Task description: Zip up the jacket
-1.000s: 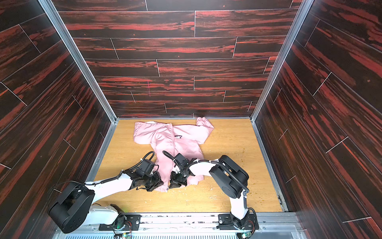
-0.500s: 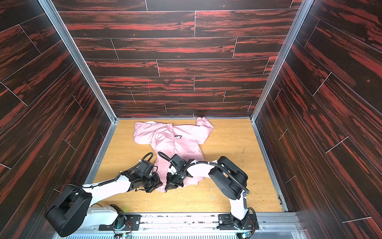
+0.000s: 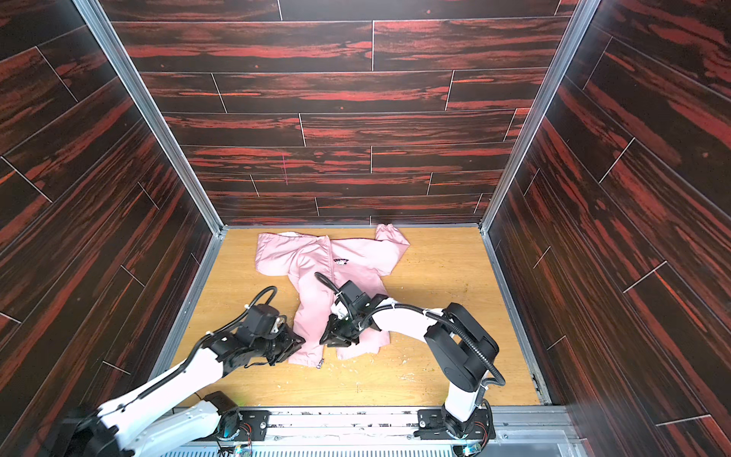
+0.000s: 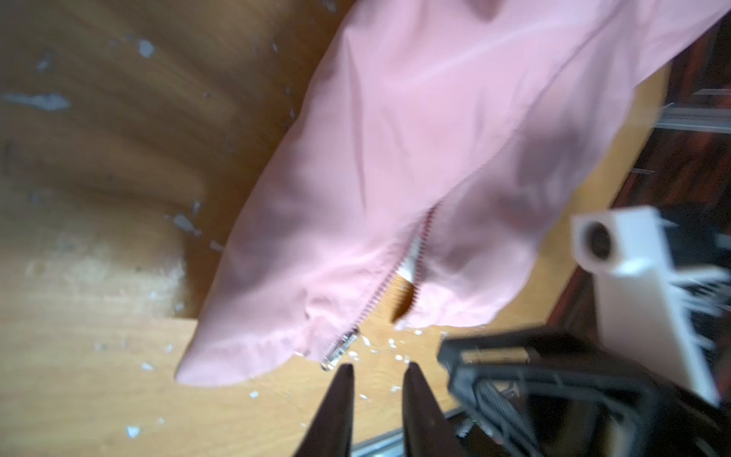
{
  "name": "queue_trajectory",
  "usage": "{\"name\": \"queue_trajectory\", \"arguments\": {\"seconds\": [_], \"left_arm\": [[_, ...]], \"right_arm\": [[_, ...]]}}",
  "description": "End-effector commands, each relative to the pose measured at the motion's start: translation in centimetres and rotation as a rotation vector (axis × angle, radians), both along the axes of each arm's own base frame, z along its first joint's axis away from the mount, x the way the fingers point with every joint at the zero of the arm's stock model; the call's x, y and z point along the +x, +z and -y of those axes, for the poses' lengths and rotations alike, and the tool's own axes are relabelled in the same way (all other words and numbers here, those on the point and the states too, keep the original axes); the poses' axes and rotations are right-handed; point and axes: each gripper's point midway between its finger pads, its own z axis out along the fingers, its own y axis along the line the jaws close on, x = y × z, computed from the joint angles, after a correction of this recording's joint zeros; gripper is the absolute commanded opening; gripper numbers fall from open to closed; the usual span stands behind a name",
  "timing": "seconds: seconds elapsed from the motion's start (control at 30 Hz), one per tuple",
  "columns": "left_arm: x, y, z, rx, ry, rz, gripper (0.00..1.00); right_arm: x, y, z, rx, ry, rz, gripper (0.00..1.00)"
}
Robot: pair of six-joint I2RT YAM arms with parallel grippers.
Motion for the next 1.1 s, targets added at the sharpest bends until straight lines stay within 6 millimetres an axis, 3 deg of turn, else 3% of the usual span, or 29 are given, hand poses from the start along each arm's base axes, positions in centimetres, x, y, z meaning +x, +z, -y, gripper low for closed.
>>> {"name": "queue_trajectory", "arguments": {"seconds": [0.0,0.17,0.3,0.5,0.83,1.07], "left_arm": [[-2.2,-0.6,-1.6,0.026,0.053,-0.077,0.35],[-3.9,-0.8,-1.8,-0.023,0.092,-0.085,0.52],[-5.2,-1.6,-2.1,-0.023,0.118,-0.107,0.59],[-6.2,-3.0,-2.3,-0.026,0.135,-0.131,0.60],[-5.8,-4.6,-1.9,-0.083,0.181,-0.115,0.60],[-5.3,-5.6,-1.8,-0.112,0.211,-0.105,0.60]], "right_arm": [[0.8,-0.7,0.1,-0.006,-0.029,-0.027,0.36],[1.5,-2.3,-1.3,0.004,-0.030,-0.069,0.42],[1.4,-3.4,-1.9,0.020,-0.034,-0.103,0.44],[0.7,-5.0,-2.0,0.020,-0.032,-0.139,0.45],[-1.6,-7.0,-2.5,0.009,-0.007,-0.177,0.44],[-2.0,-7.7,-2.5,0.026,-0.021,-0.203,0.39]]}}
